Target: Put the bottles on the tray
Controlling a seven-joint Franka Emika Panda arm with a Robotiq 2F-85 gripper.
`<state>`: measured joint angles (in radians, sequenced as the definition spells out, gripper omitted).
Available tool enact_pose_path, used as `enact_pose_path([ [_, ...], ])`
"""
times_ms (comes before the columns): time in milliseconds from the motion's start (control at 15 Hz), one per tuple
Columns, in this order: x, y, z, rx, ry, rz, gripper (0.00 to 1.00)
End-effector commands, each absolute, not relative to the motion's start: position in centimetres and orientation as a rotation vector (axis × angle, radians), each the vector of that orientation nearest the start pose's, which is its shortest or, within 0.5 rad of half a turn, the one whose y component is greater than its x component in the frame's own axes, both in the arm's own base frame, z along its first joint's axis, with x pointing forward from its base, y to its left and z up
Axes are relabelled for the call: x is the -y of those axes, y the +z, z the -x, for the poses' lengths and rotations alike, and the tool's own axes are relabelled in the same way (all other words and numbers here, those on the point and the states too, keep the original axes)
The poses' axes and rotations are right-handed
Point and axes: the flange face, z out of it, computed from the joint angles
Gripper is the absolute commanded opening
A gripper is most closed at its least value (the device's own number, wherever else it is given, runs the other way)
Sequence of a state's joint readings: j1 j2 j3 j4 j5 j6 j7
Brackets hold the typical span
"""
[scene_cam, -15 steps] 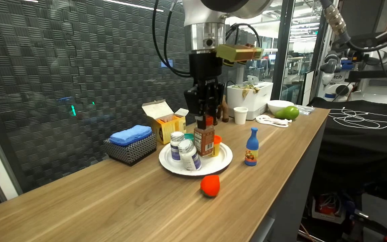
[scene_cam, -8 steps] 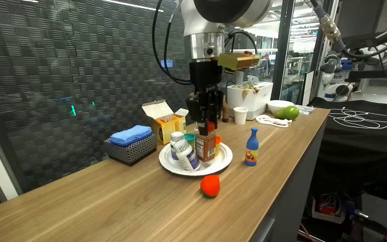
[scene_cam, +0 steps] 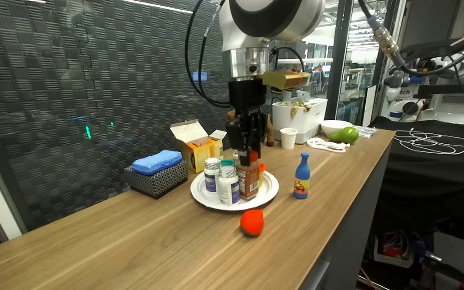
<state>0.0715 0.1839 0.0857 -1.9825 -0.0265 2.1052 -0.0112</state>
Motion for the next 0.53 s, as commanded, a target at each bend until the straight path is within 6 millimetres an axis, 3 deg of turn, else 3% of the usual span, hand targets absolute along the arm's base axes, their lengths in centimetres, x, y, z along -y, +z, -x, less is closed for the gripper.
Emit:
enact_pose_path([
  [0,-8.5,37.6,-59.3,0.316,0.088,3.113,0.24],
  [467,-8.0,36.9,-62.4,0.318,0.076,3.138,0.24],
])
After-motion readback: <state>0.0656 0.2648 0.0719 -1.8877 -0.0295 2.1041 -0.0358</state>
